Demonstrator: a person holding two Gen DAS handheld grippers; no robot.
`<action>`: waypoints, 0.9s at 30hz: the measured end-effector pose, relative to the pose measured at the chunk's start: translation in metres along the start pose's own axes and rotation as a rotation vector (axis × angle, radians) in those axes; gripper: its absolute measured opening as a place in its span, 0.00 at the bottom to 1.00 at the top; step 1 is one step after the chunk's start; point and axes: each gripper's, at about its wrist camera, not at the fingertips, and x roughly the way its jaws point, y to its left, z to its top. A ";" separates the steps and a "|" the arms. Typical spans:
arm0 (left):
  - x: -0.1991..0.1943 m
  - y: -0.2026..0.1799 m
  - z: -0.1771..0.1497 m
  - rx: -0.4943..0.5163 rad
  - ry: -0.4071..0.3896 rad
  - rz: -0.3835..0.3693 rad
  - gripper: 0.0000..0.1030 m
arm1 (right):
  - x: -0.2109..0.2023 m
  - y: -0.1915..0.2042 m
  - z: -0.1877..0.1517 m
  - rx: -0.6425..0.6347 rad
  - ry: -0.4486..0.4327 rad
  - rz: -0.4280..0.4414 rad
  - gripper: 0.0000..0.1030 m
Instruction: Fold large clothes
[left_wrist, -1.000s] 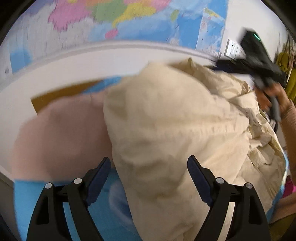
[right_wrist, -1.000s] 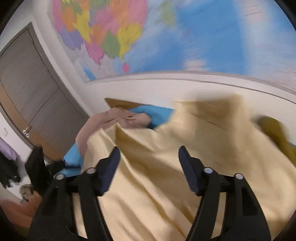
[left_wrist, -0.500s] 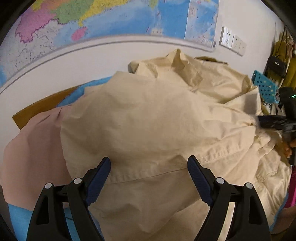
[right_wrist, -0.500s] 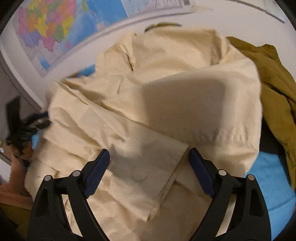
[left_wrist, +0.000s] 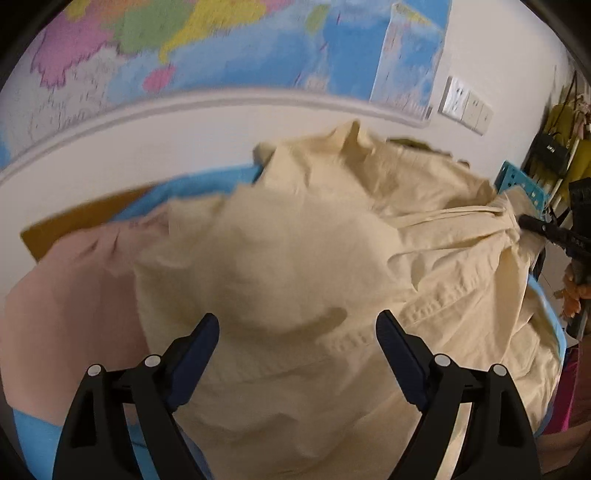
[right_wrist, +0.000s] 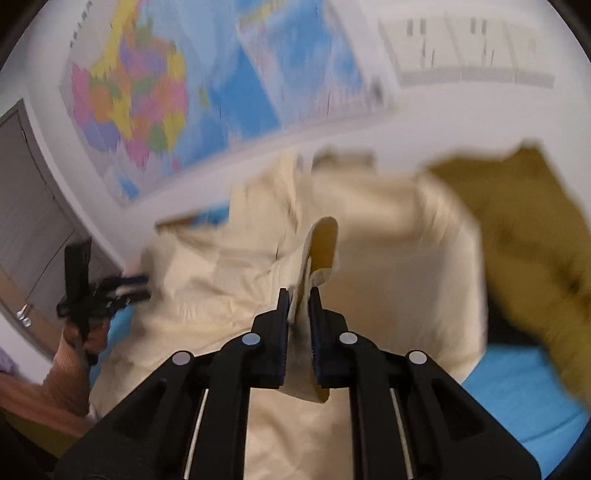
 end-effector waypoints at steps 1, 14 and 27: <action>0.003 -0.003 0.004 0.017 0.003 0.030 0.81 | 0.004 -0.002 0.002 -0.006 0.004 -0.024 0.11; 0.057 -0.011 0.006 0.105 0.125 0.217 0.78 | 0.030 -0.022 -0.029 0.012 0.063 -0.147 0.35; 0.066 -0.031 -0.011 0.161 0.171 0.134 0.79 | 0.102 0.003 -0.048 -0.122 0.266 -0.067 0.35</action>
